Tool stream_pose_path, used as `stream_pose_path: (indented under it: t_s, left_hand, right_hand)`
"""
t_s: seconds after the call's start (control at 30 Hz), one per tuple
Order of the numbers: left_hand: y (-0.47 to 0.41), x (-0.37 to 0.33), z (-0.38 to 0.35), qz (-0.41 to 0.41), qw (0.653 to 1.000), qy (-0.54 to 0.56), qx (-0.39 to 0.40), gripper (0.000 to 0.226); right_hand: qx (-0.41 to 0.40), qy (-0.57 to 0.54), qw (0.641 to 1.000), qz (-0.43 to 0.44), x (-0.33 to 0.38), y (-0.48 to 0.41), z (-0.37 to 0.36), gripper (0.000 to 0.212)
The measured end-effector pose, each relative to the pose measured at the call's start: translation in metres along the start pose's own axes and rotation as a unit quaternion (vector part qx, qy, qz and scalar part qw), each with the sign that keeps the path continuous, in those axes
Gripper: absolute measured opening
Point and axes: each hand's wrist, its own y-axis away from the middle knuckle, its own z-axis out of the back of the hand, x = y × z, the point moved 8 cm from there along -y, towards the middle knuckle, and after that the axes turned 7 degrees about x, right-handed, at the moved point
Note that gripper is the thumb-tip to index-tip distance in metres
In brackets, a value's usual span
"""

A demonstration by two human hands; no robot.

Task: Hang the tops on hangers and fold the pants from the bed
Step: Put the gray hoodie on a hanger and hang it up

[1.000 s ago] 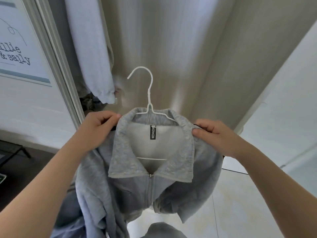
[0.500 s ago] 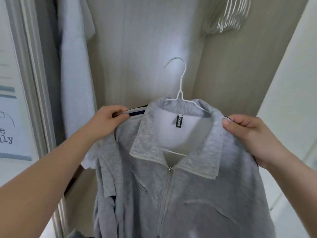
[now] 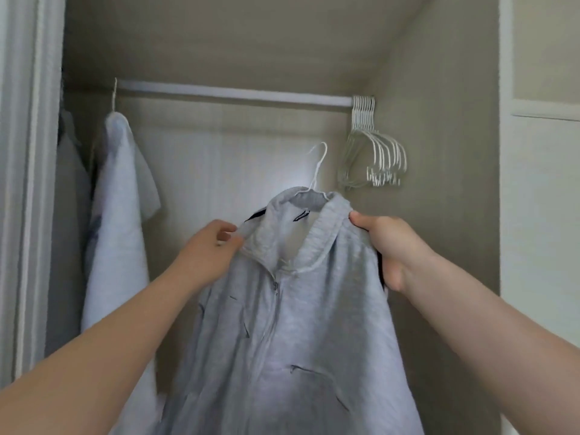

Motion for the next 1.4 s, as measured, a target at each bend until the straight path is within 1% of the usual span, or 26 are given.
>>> stream_pose_path:
  t_s: [0.03,0.1,0.23,0.3,0.33,0.43,0.47,0.53,0.6,0.67,0.77,0.8,0.87,0.93,1.03,1.13,1.2,1.23,1.27,1.33,1.4]
  left_hand:
    - [-0.004,-0.011,0.005,-0.014,1.000,0.012,-0.008,0.019]
    - [-0.010,-0.030,0.011,-0.037,0.999,0.012,-0.003,0.016]
    - [-0.017,-0.066,0.011,-0.073,0.996,0.019,0.054,0.030]
    - [-0.024,-0.077,0.010,-0.081,0.993,0.028,0.083,0.038]
    - [-0.028,-0.081,0.011,-0.089,0.992,0.019,0.089,0.040]
    - [-0.047,-0.082,0.011,-0.083,0.990,-0.087,0.077,0.038]
    - [-0.055,-0.078,0.010,-0.075,0.986,-0.129,0.068,0.036]
    - [-0.070,-0.069,0.007,-0.065,0.977,-0.197,0.046,0.025]
    - [-0.083,-0.059,0.004,-0.063,0.971,-0.230,0.027,0.023]
    - [-0.094,-0.050,0.004,-0.058,0.968,-0.245,0.015,0.017]
    - [-0.104,-0.040,0.009,-0.049,0.962,-0.267,0.009,0.010]
    - [-0.105,-0.037,0.011,-0.046,0.961,-0.272,0.014,0.010]
    - [-0.105,-0.028,0.013,-0.035,0.958,-0.283,0.030,0.009]
    - [-0.102,-0.019,0.015,-0.020,0.950,-0.308,0.049,0.011]
    - [-0.097,-0.003,0.013,0.007,0.932,-0.353,0.080,0.011]
    - [-0.093,0.007,0.013,0.015,0.921,-0.376,0.102,0.012]
    - [-0.090,0.010,0.018,0.018,0.916,-0.386,0.109,0.014]
    - [-0.088,0.012,0.021,0.023,0.914,-0.388,0.114,0.016]
    - [-0.086,0.014,0.023,0.028,0.912,-0.392,0.120,0.016]
    - [-0.081,0.017,0.029,0.039,0.905,-0.404,0.127,0.015]
    - [-0.075,0.017,0.037,0.049,0.902,-0.410,0.124,0.014]
  right_hand:
    - [-0.010,-0.012,1.000,0.008,0.004,-0.015,-0.012,0.022]
    - [-0.021,-0.033,0.999,0.030,0.013,-0.046,-0.037,0.022]
    - [-0.011,-0.030,0.996,0.080,0.040,-0.109,-0.093,0.027]
    - [-0.004,0.000,0.994,0.110,0.056,-0.137,-0.117,0.029]
    - [0.003,0.013,0.992,0.124,0.065,-0.150,-0.127,0.026]
    - [0.015,0.023,0.987,0.159,0.091,-0.185,-0.150,0.021]
    - [0.016,0.024,0.985,0.169,0.099,-0.196,-0.154,0.024]
    - [0.011,0.029,0.983,0.180,0.114,-0.217,-0.159,0.029]
    - [0.001,0.037,0.982,0.187,0.126,-0.237,-0.160,0.029]
    - [-0.007,0.038,0.981,0.188,0.133,-0.254,-0.159,0.016]
    - [-0.003,0.030,0.987,0.160,0.131,-0.274,-0.163,0.029]
    - [0.003,0.027,0.987,0.156,0.128,-0.279,-0.166,0.029]
    - [0.019,0.020,0.989,0.143,0.119,-0.284,-0.173,0.021]
    - [0.037,0.029,0.990,0.136,0.104,-0.287,-0.179,0.024]
    - [0.071,0.074,0.987,0.120,0.079,-0.285,-0.190,0.030]
    - [0.090,0.122,0.979,0.139,0.075,-0.278,-0.198,0.022]
    - [0.112,0.217,0.954,0.173,0.081,-0.265,-0.205,0.007]
    - [0.123,0.275,0.934,0.190,0.083,-0.256,-0.210,0.014]
    - [0.131,0.338,0.909,0.207,0.083,-0.247,-0.215,0.022]
    - [0.136,0.457,0.849,0.229,0.079,-0.226,-0.225,0.023]
    - [0.112,0.551,0.783,0.266,0.078,-0.206,-0.237,0.024]
